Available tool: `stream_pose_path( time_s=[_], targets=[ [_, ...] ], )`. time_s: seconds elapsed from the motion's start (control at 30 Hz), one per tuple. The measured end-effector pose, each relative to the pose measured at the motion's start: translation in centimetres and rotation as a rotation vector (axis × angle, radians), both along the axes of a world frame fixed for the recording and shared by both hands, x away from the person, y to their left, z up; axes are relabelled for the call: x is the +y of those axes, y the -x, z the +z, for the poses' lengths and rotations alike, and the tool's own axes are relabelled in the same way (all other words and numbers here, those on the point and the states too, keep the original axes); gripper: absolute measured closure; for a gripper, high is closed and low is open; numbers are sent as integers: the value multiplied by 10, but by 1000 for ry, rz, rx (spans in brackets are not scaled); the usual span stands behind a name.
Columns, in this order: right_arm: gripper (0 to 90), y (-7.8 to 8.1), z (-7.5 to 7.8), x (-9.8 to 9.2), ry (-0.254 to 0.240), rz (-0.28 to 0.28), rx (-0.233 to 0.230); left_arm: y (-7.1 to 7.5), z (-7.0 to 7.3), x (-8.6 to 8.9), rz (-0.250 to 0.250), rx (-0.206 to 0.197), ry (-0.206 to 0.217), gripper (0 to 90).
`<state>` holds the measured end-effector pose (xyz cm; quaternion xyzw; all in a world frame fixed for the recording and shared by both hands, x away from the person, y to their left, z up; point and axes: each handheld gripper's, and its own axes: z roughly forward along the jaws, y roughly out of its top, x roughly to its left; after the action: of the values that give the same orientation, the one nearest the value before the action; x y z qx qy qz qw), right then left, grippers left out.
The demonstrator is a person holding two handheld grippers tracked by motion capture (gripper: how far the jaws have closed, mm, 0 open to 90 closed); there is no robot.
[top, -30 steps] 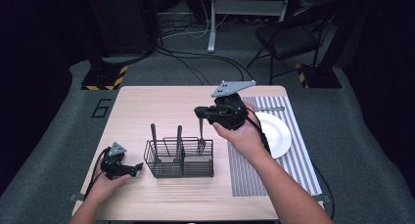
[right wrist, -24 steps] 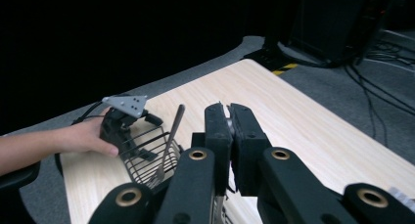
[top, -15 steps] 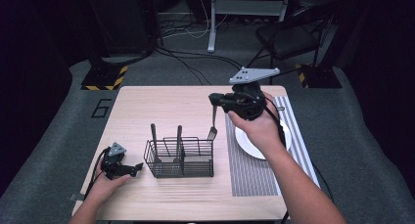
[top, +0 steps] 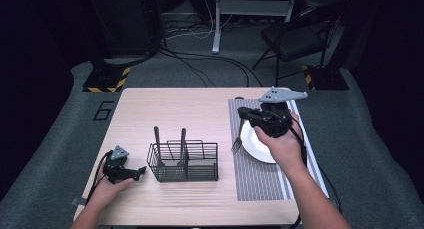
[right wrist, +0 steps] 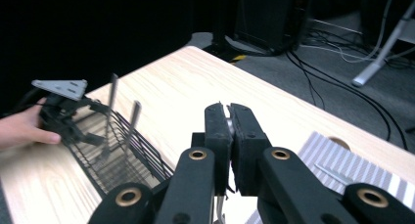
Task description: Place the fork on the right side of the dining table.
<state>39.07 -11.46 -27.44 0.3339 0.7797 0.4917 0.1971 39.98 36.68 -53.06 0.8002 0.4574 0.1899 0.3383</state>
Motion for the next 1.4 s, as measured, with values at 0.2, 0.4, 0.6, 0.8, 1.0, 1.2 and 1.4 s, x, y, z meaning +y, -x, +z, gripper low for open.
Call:
stream_pose_path(
  time_s=[0.2, 0.4, 0.6, 0.8, 1.0, 1.2, 1.4],
  targets=[
    [869, 2, -35, -12, -9, -52, 25, 0, 0, 0, 0, 0, 0, 3],
    [869, 4, -64, -19, -1, -101, 41, 0, 0, 0, 0, 0, 0, 3],
    [869, 7, -85, -21, 20, -137, 41, 0, 0, 0, 0, 0, 0, 3],
    [868, 6, -98, -24, 2, -152, 62, 0, 0, 0, 0, 0, 0, 3],
    [868, 7, -104, -30, -20, -176, 66, 0, 0, 0, 0, 0, 0, 3],
    [868, 8, -109, -38, -33, -204, 81, 0, 0, 0, 0, 0, 0, 3],
    [865, 10, -110, -44, -41, -220, 90, 0, 0, 0, 0, 0, 0, 3]
  ],
)
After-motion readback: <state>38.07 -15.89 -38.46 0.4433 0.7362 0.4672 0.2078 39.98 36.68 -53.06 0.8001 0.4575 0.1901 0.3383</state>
